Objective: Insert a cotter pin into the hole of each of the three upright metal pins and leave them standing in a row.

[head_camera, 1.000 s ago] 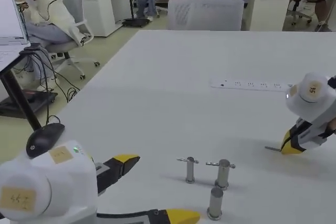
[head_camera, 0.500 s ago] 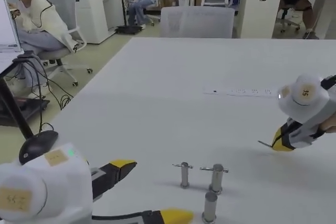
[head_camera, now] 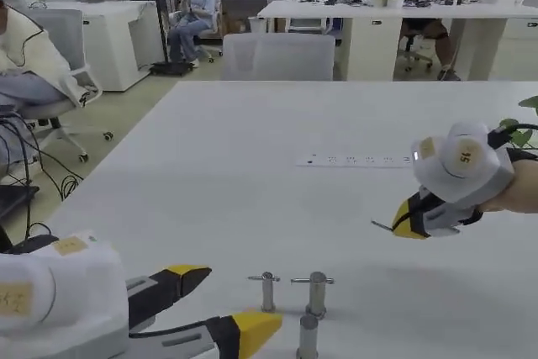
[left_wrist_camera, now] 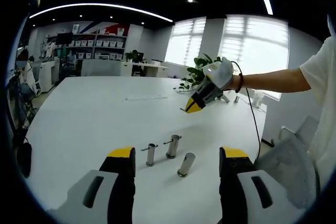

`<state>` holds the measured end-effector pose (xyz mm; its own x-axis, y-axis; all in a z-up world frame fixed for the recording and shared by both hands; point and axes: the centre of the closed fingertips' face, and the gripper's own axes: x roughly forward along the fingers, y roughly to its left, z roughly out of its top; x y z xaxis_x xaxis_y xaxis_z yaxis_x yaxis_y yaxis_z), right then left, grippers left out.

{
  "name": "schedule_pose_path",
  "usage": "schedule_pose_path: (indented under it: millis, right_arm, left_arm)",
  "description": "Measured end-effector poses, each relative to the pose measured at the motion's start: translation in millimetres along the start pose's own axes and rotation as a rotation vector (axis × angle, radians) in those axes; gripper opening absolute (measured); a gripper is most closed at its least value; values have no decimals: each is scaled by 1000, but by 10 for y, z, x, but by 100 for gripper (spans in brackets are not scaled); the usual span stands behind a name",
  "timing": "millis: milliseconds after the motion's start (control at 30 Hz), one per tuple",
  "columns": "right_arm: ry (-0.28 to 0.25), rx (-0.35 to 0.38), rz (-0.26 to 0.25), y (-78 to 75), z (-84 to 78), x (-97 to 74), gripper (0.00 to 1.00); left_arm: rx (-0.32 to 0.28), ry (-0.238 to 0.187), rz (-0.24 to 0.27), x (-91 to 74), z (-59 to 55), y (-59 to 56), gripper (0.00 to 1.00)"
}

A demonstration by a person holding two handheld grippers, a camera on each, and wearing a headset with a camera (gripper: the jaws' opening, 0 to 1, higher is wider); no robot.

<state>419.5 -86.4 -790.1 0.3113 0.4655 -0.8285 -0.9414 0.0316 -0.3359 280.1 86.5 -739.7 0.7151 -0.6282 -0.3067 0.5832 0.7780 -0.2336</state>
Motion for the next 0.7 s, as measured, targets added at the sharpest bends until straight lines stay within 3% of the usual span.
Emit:
schedule_pose_path:
  millis: [300,500,700]
  right_arm:
    - [-48,-54,-48,138,181,-217,3]
    - [-72,-109,-57,344,341,-361,3]
    - [-112,-135,-67,543,526,-444,3]
  left_arm:
    - [-69,-4,-66,73,41,-99,50]
    - [-113,8,-123,167,53,-247,44]
    - [-119,20,-170,257,62,-393,39]
